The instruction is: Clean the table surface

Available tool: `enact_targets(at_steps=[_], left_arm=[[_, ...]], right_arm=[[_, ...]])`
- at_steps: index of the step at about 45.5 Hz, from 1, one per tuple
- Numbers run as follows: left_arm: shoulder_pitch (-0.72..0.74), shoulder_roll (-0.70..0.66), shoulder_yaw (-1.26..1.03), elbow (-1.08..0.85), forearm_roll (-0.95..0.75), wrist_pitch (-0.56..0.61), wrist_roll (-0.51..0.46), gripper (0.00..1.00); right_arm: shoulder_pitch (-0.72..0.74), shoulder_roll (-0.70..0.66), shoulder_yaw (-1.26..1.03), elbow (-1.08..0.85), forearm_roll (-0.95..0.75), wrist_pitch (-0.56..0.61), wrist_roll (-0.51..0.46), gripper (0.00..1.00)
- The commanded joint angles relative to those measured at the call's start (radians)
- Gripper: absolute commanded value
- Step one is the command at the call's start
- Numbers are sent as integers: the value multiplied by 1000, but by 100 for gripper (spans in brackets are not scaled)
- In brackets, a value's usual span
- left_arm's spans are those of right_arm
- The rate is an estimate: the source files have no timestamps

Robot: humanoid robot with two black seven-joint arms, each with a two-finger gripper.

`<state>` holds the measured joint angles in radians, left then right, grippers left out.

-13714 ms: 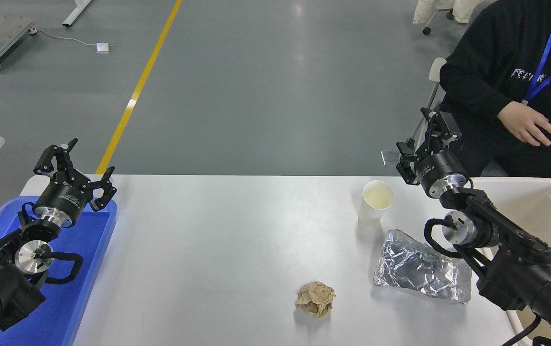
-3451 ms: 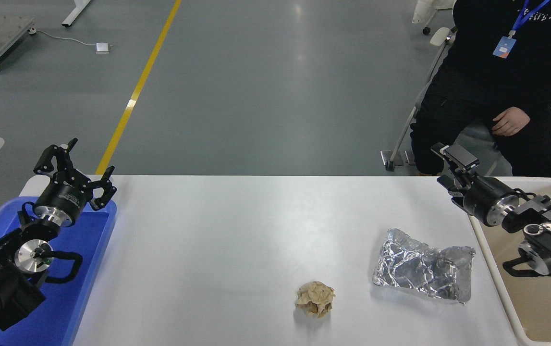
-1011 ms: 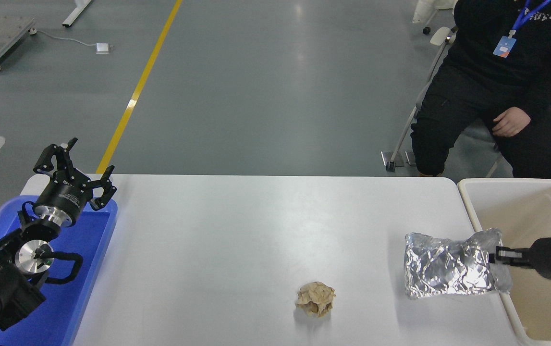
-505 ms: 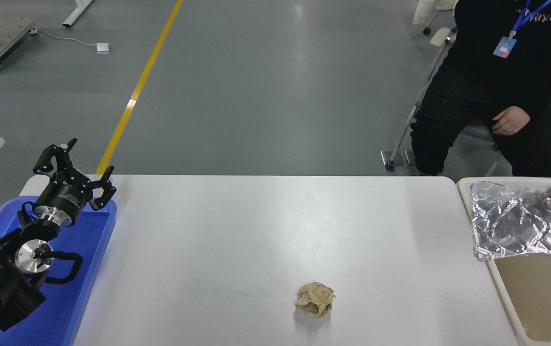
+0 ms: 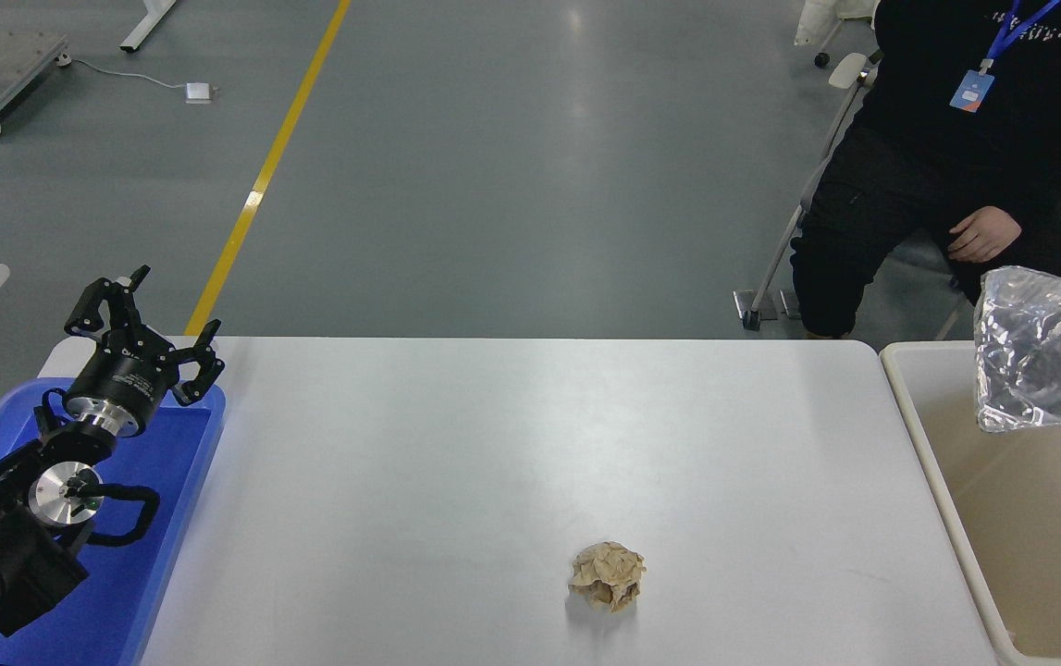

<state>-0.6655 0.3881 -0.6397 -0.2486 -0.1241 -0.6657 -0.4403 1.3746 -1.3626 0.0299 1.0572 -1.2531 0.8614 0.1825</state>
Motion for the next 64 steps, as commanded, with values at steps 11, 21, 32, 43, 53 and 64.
enact_targets(at_steps=[11, 21, 32, 43, 53, 64], left_arm=[[0, 0, 0, 0, 1, 0, 0, 100], [0, 0, 0, 0, 1, 0, 0, 100], [1, 0, 0, 0, 1, 0, 0, 100], [1, 0, 0, 0, 0, 0, 0, 100], [0, 0, 0, 0, 1, 0, 0, 100], [0, 0, 0, 0, 0, 0, 0, 100]], right_arm=[[-350, 398, -10, -594, 208, -284, -2, 0], [-509, 640, -12, -885, 359, -459, -2, 0], [-631, 816, -12, -1022, 481, -676, -43, 0], [-709, 912, -12, -1039, 575, -812, -127, 0], [-715, 947, -5, -1037, 684, -869, -204, 68], [-713, 942, -8, -1036, 765, -869, -204, 100]])
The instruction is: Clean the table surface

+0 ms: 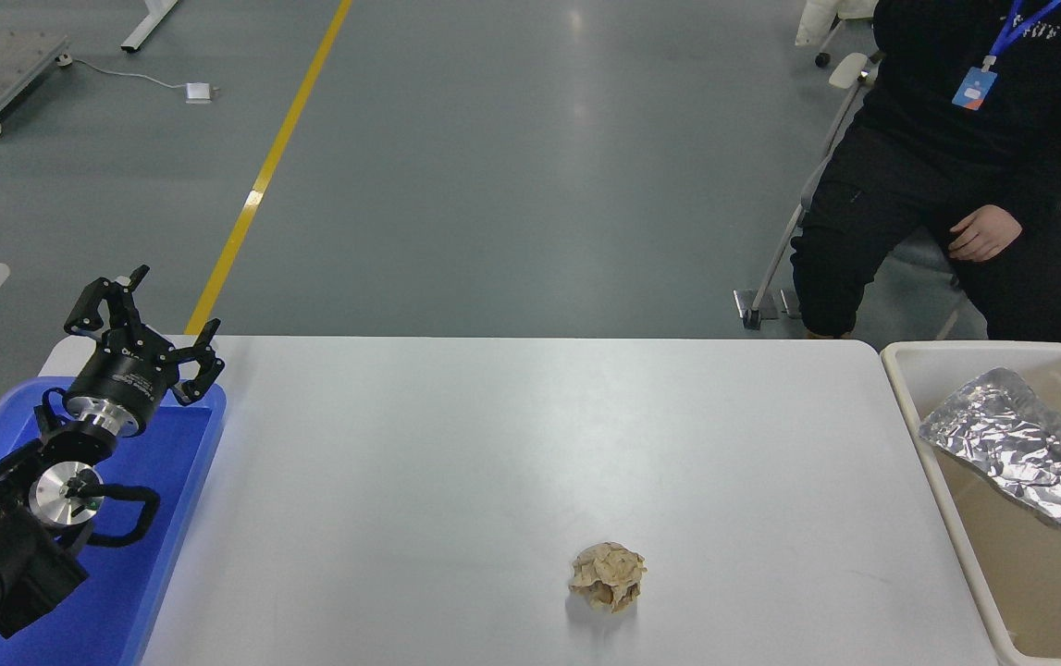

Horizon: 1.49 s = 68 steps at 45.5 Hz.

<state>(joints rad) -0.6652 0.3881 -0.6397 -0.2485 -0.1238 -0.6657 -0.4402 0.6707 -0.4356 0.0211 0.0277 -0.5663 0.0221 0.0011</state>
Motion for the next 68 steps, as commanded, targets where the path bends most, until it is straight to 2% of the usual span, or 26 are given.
enact_targets(at_steps=[1, 8, 16, 21, 27, 33, 38, 48, 60, 68], left_arm=[[-1, 0, 0, 0, 0, 0, 0, 100], [0, 0, 0, 0, 1, 0, 0, 100], [-1, 0, 0, 0, 0, 0, 0, 100], [-1, 0, 0, 0, 0, 0, 0, 100], [-1, 0, 0, 0, 0, 0, 0, 100], [0, 0, 0, 0, 0, 0, 0, 100], [-1, 0, 0, 0, 1, 0, 0, 100], [-1, 0, 2, 0, 0, 0, 0, 100], [-1, 0, 0, 0, 0, 0, 0, 100], [-1, 0, 0, 0, 0, 0, 0, 100]], right_arm=[[-8, 15, 0, -6, 80, -30, -23, 100], [13, -6, 20, 30, 92, -24, -18, 100], [70, -144, 60, 326, 108, -31, -3, 100], [86, -184, 241, 487, 108, -28, 17, 100], [72, -167, 540, 581, 108, -22, 19, 100], [44, -115, 750, 673, 108, -19, 17, 100], [41, -66, 819, 758, 108, -24, 17, 100], [1, 150, 962, 764, 105, -34, 33, 100], [-72, 327, 1043, 719, 88, -33, 255, 100], [-83, 376, 1042, 683, 23, -34, 292, 100]])
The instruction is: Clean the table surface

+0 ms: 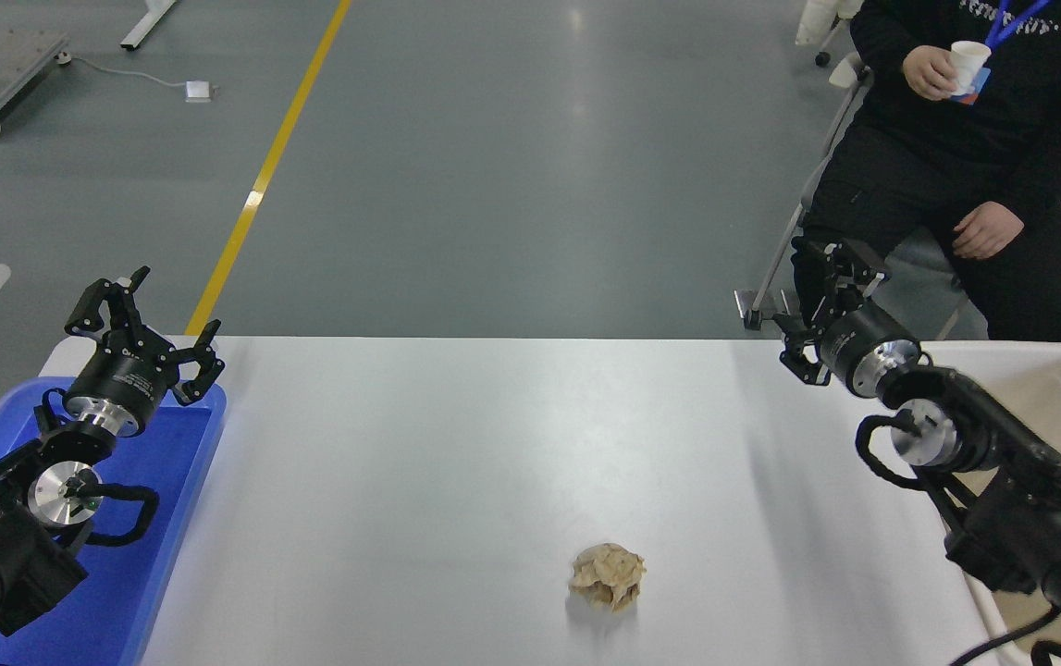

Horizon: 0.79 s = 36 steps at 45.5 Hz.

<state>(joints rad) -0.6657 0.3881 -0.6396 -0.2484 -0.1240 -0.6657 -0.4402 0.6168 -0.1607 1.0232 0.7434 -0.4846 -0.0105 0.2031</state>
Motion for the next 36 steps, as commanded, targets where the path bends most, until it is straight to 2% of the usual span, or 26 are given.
enact_targets(at_steps=[1, 22, 36], left_arm=[[0, 0, 0, 0, 0, 0, 0, 100], [0, 0, 0, 0, 0, 0, 0, 100], [0, 0, 0, 0, 1, 0, 0, 100]], right_arm=[[-29, 107, 41, -35, -64, -2, 93, 100], [-26, 110, 34, -35, -62, -14, 91, 100], [-37, 23, 20, 4, 24, -11, 96, 100]])
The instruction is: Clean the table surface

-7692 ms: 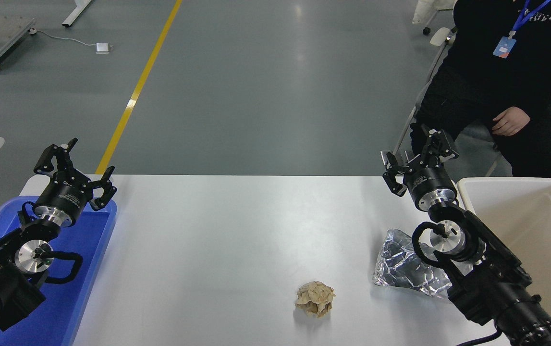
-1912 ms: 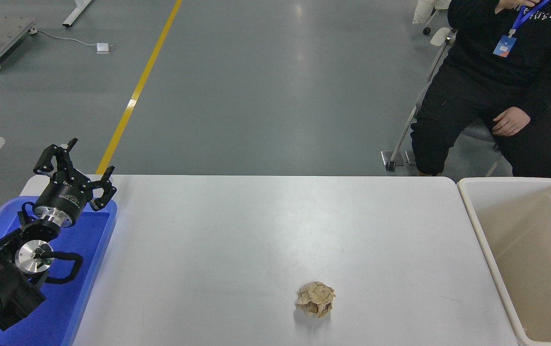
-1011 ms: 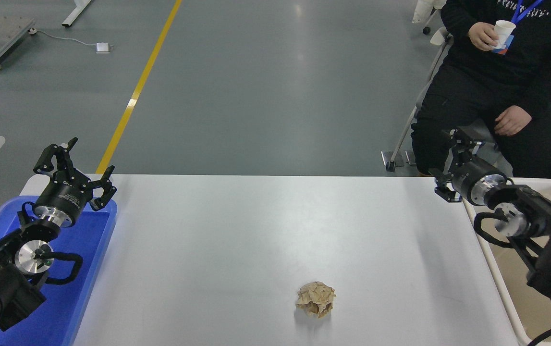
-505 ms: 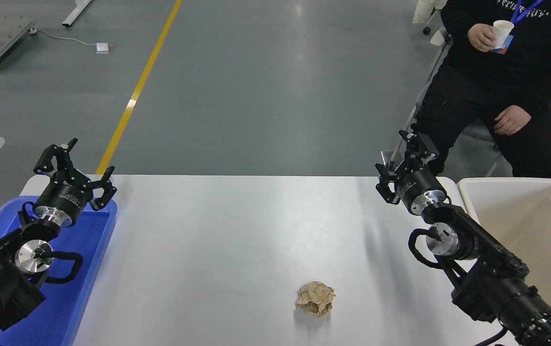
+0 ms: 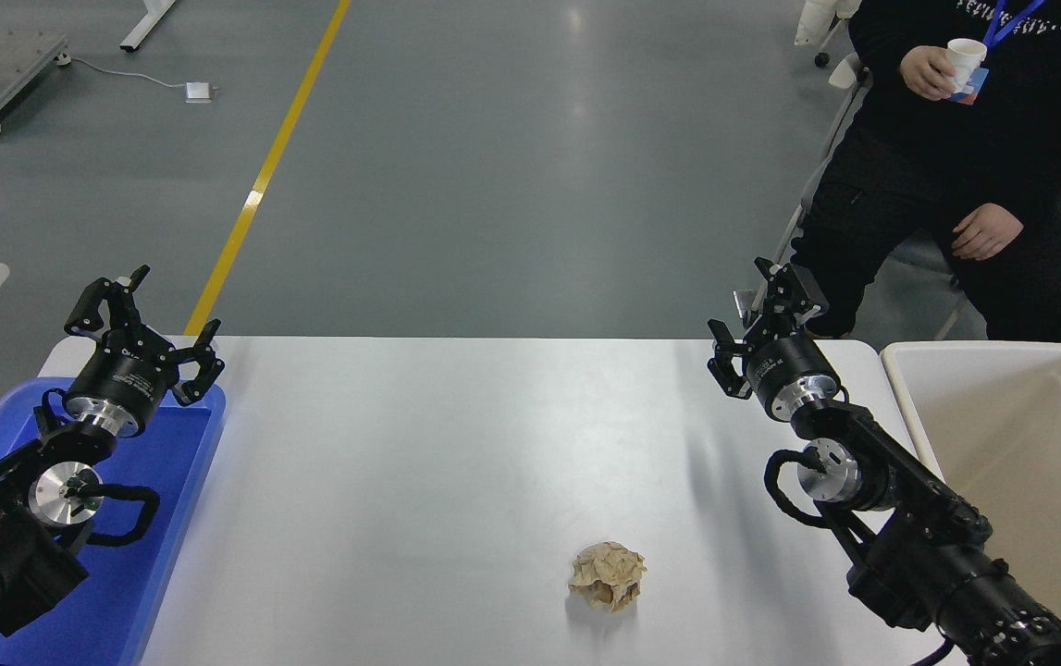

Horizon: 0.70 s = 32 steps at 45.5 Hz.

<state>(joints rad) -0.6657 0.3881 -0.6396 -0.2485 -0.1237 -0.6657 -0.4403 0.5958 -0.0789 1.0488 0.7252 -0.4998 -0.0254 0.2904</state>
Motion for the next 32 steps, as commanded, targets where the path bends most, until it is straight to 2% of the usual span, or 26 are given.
enact_targets(at_steps=[1, 9, 17, 25, 32], left_arm=[[0, 0, 0, 0, 1, 0, 0, 100], [0, 0, 0, 0, -1, 0, 0, 100], [0, 0, 0, 0, -1, 0, 0, 100], [0, 0, 0, 0, 1, 0, 0, 100], [0, 0, 0, 0, -1, 0, 0, 100]], right_arm=[[-19, -61, -9, 25, 38, 4, 9, 100], [-19, -117, -79, 101, 4, 1, 9, 100], [42, -315, -404, 232, -193, -76, 1, 100], [111, -511, -667, 359, -384, -76, -14, 100], [200, -665, -889, 489, -476, -71, -20, 100]])
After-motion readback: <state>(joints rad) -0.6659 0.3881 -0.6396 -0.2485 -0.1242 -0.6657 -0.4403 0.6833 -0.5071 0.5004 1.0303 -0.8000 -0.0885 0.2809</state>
